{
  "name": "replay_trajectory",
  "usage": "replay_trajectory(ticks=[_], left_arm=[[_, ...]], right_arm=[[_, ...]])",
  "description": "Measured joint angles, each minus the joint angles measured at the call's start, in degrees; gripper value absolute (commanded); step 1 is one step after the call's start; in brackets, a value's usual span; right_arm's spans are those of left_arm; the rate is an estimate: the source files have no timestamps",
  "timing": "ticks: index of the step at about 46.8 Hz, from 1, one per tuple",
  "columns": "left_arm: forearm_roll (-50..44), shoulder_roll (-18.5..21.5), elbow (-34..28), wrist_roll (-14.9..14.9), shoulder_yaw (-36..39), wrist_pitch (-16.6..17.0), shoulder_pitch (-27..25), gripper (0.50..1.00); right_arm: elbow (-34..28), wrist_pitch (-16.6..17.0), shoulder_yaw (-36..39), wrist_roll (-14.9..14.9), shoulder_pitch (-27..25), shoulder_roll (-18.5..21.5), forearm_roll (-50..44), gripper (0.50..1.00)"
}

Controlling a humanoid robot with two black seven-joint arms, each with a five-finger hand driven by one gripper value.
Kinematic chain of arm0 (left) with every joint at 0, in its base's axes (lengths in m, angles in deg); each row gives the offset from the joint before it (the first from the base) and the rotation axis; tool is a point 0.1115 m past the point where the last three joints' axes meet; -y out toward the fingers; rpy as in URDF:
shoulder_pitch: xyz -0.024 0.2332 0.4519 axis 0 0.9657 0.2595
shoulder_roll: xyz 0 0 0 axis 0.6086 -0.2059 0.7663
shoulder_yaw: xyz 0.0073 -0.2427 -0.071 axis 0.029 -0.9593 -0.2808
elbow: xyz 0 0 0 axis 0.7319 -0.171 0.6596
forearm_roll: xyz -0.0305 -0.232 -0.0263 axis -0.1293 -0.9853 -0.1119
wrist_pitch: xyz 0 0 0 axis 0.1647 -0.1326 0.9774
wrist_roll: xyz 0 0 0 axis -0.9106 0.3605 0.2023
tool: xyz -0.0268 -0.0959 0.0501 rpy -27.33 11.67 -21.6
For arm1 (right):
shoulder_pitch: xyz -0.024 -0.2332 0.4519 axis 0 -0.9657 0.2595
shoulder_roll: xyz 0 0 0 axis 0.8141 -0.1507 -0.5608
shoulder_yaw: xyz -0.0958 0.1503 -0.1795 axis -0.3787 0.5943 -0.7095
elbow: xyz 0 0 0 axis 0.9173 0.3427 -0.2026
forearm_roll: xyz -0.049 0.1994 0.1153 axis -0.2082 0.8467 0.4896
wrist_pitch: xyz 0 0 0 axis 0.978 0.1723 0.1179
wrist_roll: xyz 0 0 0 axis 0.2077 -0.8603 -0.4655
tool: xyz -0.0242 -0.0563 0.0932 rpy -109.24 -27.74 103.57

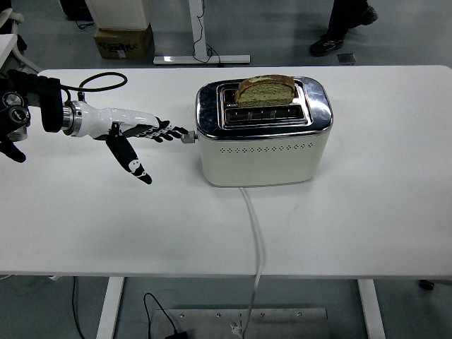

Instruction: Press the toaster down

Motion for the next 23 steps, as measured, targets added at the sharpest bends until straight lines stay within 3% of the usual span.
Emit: replay_trajectory(ticks=[23], left_arm=[[0.0, -1.5, 1.8, 0.0, 0.1, 0.1, 1.9, 1.000]], right_arm=[[0.0, 0.0, -0.1, 0.0, -0.3, 0.0, 0.0, 0.998]])
